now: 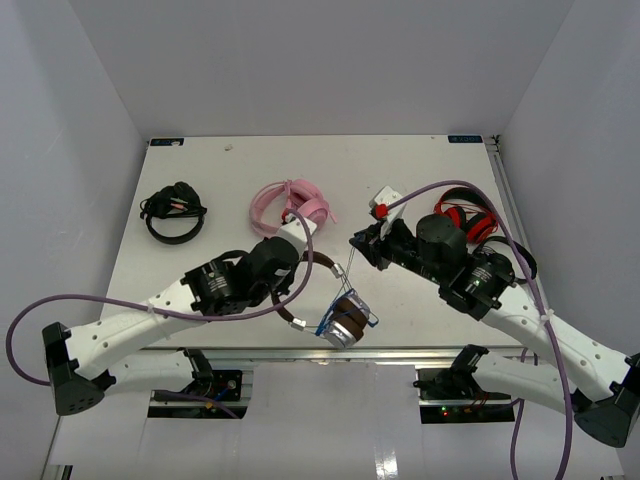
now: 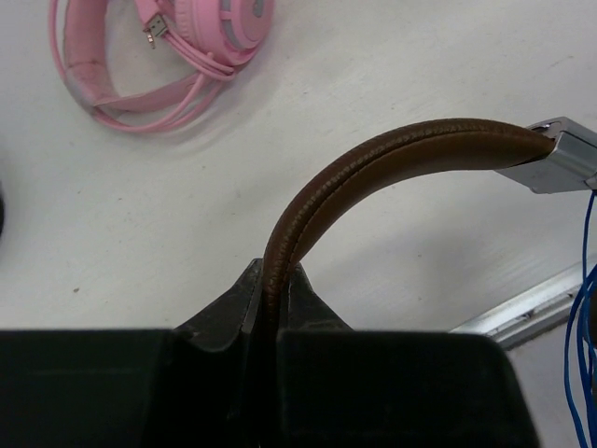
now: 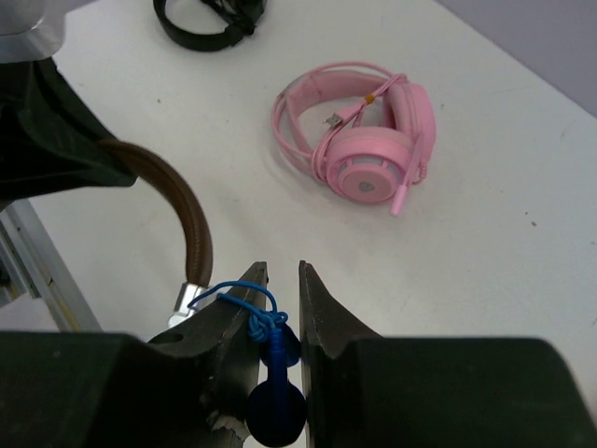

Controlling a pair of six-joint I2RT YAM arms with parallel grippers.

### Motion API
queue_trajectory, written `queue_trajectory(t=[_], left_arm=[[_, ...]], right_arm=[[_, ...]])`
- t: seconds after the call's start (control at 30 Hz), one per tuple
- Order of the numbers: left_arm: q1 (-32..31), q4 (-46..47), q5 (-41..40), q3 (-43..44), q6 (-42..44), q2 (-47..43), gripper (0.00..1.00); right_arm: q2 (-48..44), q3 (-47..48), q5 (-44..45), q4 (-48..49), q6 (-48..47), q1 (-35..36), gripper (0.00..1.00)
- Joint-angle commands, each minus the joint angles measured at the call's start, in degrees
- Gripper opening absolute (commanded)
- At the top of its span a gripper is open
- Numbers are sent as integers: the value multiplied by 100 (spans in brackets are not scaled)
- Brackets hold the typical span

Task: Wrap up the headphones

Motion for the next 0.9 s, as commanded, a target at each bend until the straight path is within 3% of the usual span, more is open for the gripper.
queue_trajectory(t=[0.0, 0.17, 0.4, 0.67, 0.87], left_arm=[[-18, -308, -868, 403, -296, 246, 0], [-18, -475, -1404, 732, -717, 722, 0], [-12, -1552, -2429, 1285, -1945, 1602, 0], [210, -1817, -2385, 1713, -2752, 1901, 0], [296, -1601, -2281, 1668, -3239, 1943, 0]], right_arm=[[97, 514, -523, -399, -54, -45, 8], [412, 910, -887, -867, -32, -50, 8], [411, 1011, -1365, -1038, 84, -35, 8], [298, 919, -1938, -905, 336, -36, 8], [130, 295, -1997, -261, 970, -15, 8]])
